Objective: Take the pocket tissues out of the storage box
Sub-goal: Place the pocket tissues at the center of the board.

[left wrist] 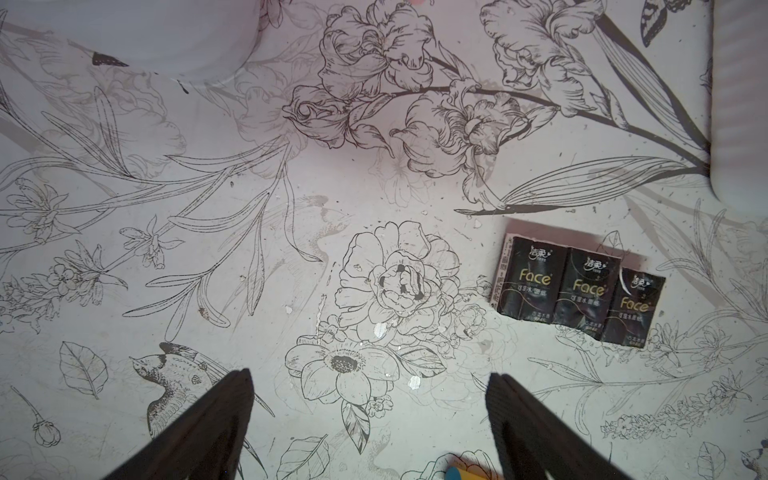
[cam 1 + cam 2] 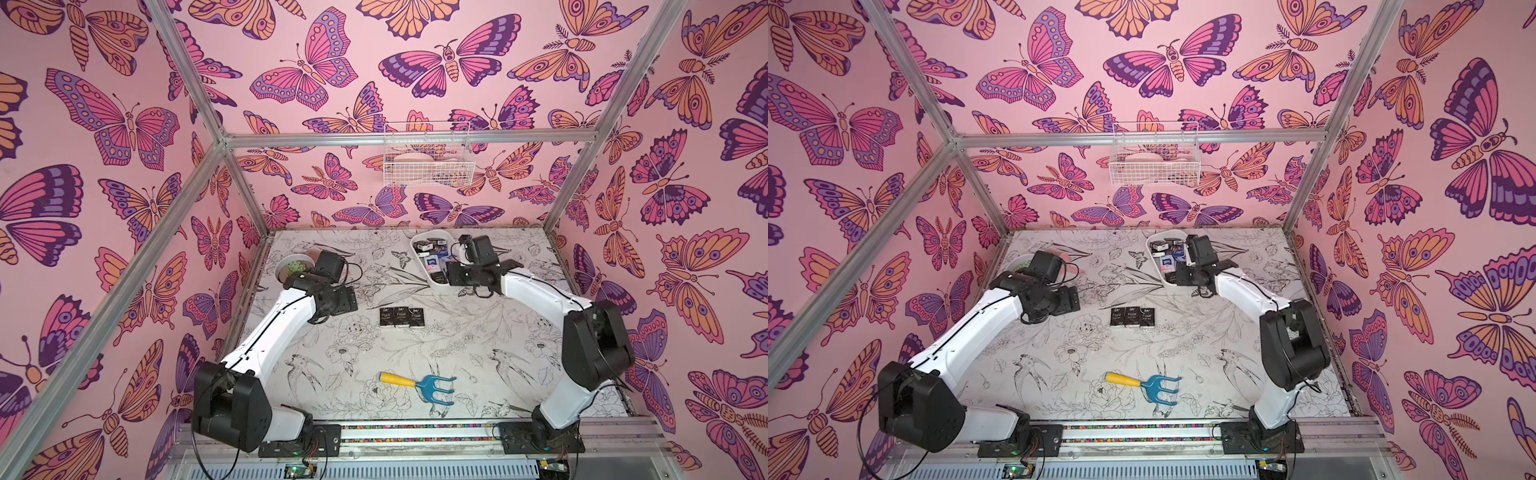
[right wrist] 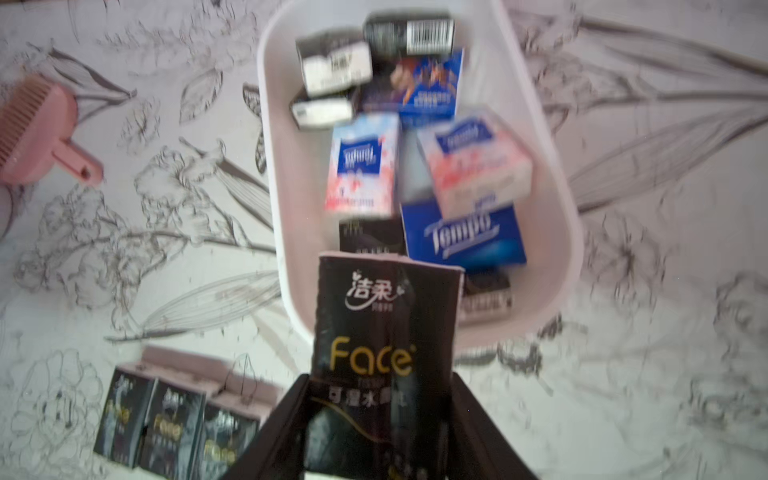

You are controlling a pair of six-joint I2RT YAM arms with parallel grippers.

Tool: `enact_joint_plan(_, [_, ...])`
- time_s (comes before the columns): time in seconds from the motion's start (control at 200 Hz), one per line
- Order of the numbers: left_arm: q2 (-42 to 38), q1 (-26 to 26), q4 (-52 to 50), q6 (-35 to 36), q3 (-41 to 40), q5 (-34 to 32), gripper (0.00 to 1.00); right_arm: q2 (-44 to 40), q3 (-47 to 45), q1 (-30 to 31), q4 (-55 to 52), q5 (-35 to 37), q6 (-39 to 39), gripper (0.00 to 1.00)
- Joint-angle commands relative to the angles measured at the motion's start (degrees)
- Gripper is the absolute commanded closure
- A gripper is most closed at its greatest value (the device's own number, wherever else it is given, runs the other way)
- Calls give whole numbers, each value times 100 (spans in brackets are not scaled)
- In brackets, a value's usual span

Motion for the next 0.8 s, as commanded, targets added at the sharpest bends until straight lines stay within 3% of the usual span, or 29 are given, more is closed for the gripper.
enact_joint_plan(0.0, [-65,-10,20,-12,91,48,6,-437,-775,415,-151,-97,511,49])
enact_joint_plan(0.125, [-18,-39,20,-3,211,78,6,-882,-1596,824,90,-74,979,48])
enact_joint_plan(0.26, [25,-88,18,-22,324,67,6,-769,-2121,1000,602,-137,1329,48])
enact_joint_plan(0.451, [46,-190,24,-73,362,50,6,-313,-1975,1120,706,-169,1433,43])
enact_joint_plan(0.796, [-1,-215,18,-76,335,13,6,-914,-2091,1121,337,-41,1534,36])
